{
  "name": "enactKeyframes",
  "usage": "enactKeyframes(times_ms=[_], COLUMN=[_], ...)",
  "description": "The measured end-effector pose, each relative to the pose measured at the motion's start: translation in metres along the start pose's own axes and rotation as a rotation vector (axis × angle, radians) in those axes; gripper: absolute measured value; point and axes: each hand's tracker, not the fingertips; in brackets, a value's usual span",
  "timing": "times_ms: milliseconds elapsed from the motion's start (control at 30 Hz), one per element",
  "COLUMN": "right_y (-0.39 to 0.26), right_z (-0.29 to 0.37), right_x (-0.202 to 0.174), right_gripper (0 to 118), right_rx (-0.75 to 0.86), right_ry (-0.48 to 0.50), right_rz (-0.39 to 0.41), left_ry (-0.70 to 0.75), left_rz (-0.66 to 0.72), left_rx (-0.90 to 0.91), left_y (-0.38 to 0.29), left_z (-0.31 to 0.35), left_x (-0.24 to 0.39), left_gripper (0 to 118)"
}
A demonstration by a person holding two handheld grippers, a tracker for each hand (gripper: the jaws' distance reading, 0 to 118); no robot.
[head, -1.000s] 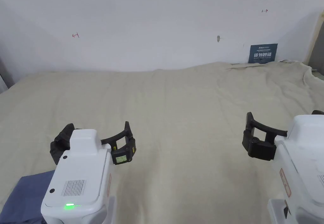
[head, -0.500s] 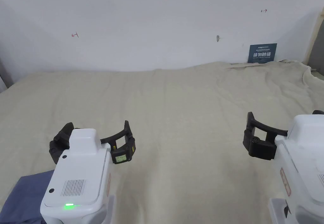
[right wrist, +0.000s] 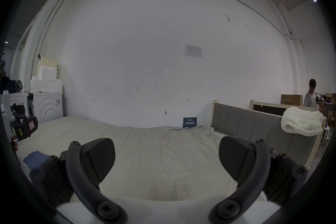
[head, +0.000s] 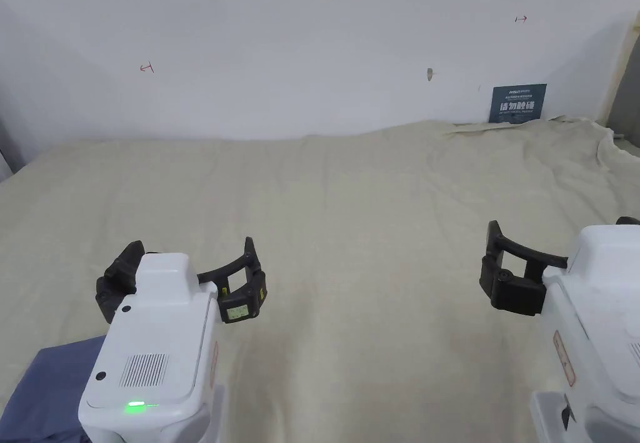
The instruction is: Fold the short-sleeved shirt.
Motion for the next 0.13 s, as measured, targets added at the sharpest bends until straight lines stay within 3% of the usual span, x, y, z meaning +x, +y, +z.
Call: enactKeyframes(times_ms=[133], right_y=[0.0], right_z=[-0.0007], right_x=[0.0004], right_gripper=[114], right_rx=[-0.001], right_ry=[0.002], right_rz=[-0.002], left_ry=[-0.001], left_rz=[-0.003], left_rx=[0.002], left_y=[-0.0004], left_z=[0.0], left_x=[0.0002], left_gripper=[118])
